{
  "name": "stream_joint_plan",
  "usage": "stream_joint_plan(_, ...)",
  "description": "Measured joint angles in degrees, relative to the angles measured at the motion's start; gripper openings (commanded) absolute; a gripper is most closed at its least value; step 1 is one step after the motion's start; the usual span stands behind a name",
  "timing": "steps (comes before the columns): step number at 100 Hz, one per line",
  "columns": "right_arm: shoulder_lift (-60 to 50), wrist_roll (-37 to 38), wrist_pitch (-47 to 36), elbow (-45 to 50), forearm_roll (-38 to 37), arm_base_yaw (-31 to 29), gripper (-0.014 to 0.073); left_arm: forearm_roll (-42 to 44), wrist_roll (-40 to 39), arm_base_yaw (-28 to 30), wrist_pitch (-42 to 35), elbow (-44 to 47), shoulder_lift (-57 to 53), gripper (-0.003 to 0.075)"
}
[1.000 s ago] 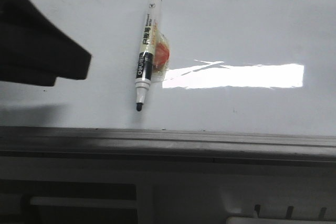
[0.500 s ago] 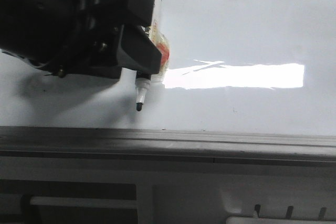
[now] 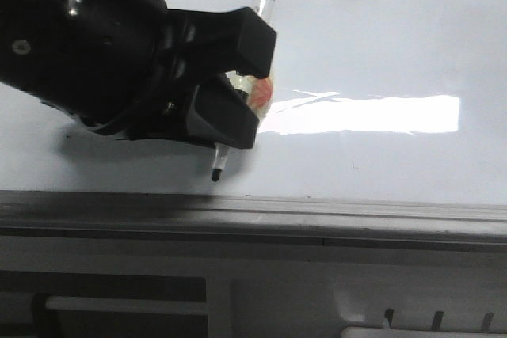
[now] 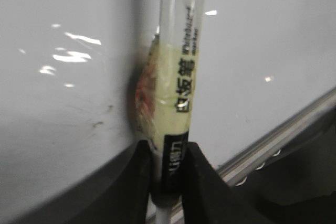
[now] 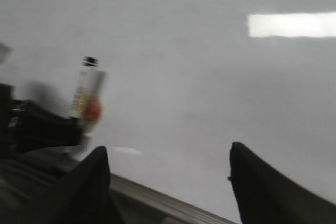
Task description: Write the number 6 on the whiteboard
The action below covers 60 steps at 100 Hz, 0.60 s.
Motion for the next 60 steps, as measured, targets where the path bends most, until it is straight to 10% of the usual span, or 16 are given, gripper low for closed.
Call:
stream_joint_plan(18,4.1,-15.5,4.6,-4.8,15.8,3.2,0.0437,10.1,7.6,0.0,12.0,-3.1,-3.7,-0.0019)
stream_joint_plan(37,9.9,-21.2,5.4,-6.1,17.7,9.3,0.0437,18.1,26.5,-0.8,24.3,-4.1,-7.8,-0.0019)
stream_joint_plan(60,18.4,-27.9,8.0,-6.0,17.8,20.8,0.0437,19.8,31.1,-1.0,29.4,-4.1,-8.2,-0.0019)
